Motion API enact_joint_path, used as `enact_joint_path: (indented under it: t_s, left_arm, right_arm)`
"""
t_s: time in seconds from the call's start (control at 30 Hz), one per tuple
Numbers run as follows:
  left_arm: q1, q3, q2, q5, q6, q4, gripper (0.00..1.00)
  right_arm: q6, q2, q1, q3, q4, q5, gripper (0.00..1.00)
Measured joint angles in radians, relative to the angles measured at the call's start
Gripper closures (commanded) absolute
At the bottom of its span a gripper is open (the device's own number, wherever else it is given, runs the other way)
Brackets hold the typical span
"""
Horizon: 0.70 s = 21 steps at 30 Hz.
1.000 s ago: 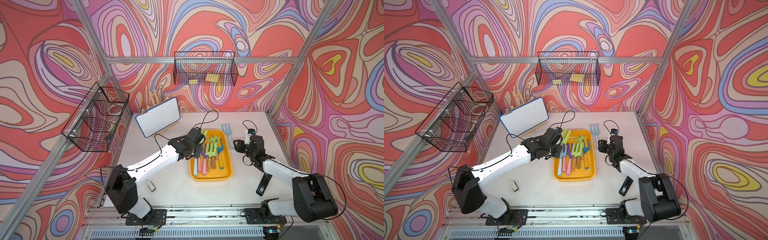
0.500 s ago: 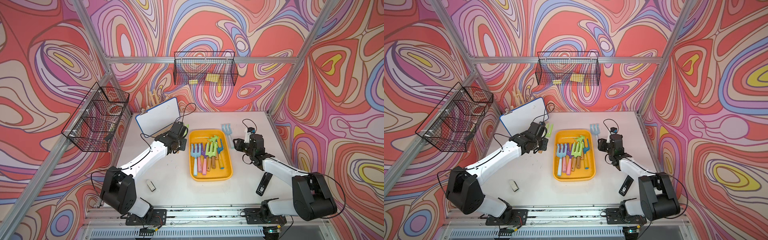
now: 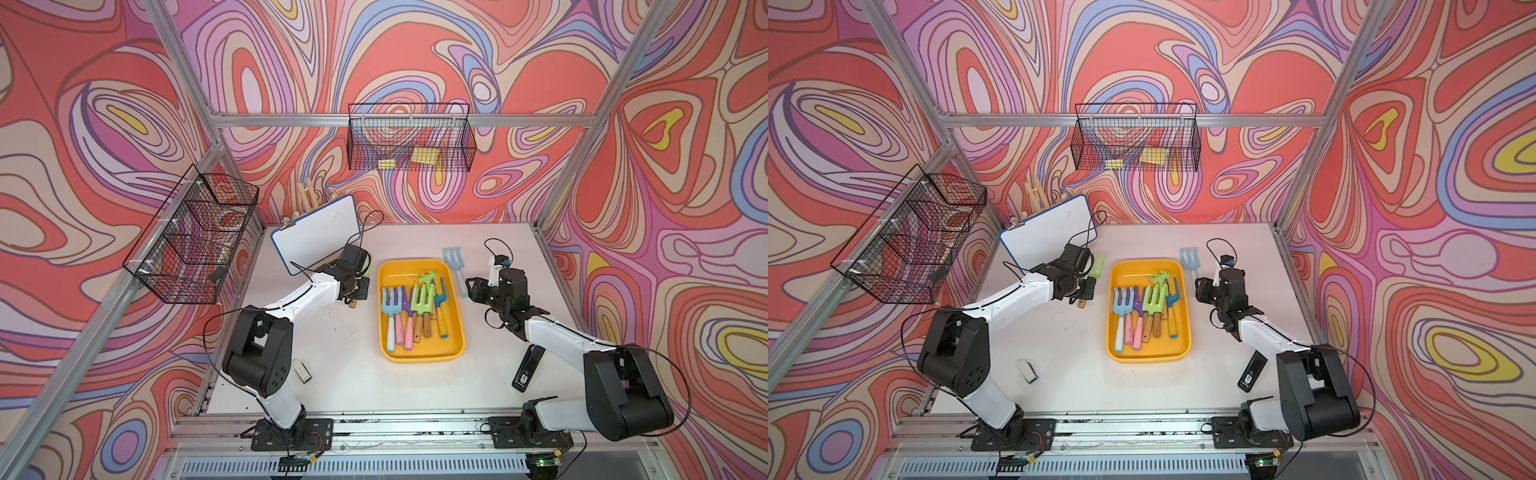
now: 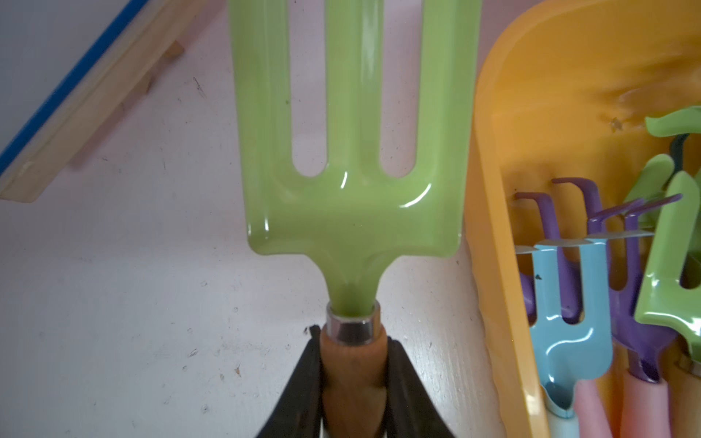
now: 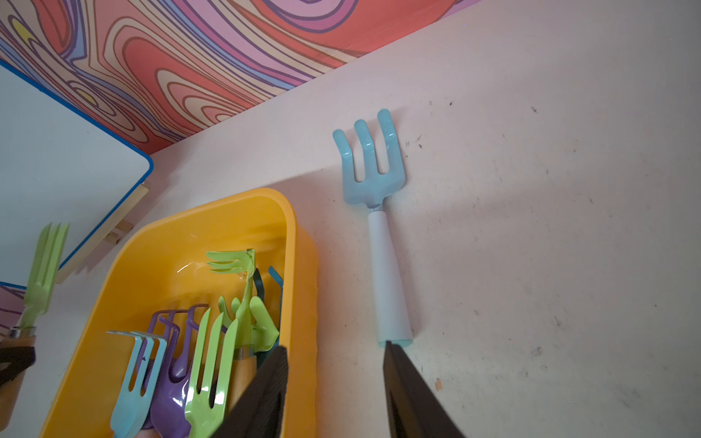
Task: Take the hand rake out of the storage box
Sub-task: Place the rake at the center of the board.
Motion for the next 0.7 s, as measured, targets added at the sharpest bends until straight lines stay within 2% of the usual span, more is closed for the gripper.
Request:
enact_joint_path:
  t_s: [0.47,0.7]
  left_arm:
    - [0.024,0.097,0.159,0.021,-0.036,0.017,0.88]
    - [0.026,0.217,0.259,0.026,-0.043,0.008,0.88]
  right_arm:
    - [0.000,0.000,0.000,0.000,0.000,0.000,0.54]
    - [0.000,0.000,0.000,0.000,0.000,0.000,0.54]
